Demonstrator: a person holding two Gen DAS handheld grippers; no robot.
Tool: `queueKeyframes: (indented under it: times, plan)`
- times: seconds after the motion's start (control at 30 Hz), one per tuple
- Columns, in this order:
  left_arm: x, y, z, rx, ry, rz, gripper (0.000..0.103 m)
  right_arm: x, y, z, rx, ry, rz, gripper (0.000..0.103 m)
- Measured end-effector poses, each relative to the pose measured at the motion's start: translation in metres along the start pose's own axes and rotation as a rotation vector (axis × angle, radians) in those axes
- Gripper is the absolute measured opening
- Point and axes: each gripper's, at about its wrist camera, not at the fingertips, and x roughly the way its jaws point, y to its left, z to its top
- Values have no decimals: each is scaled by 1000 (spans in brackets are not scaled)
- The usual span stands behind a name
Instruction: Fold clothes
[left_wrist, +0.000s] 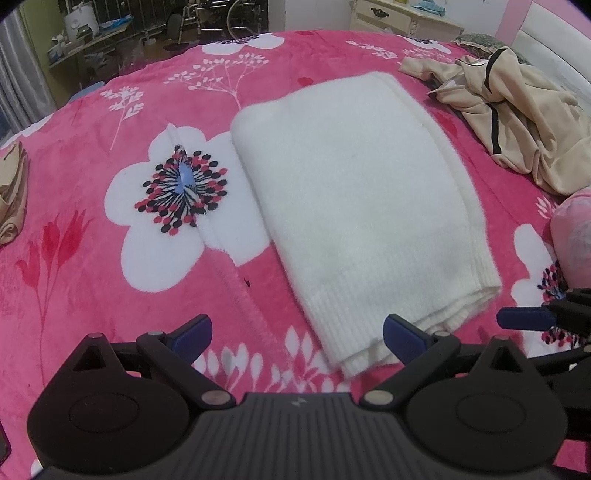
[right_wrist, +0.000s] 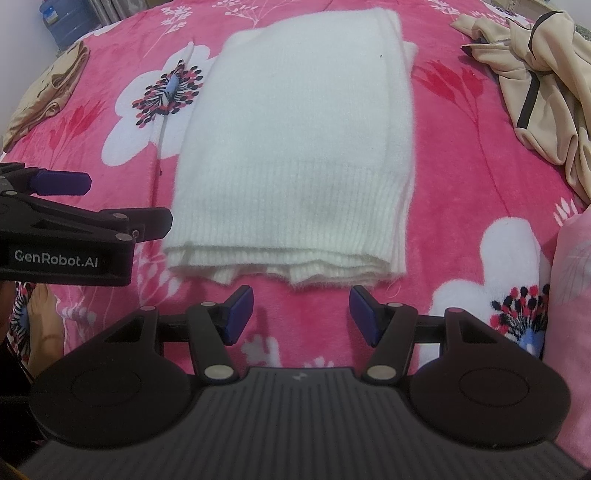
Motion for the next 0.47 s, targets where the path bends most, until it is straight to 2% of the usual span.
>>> queueKeyframes:
  times: [0.47]
  plan:
    - [0, 2, 0, 2, 5, 0, 100, -1, 1, 0, 0, -2, -3, 58]
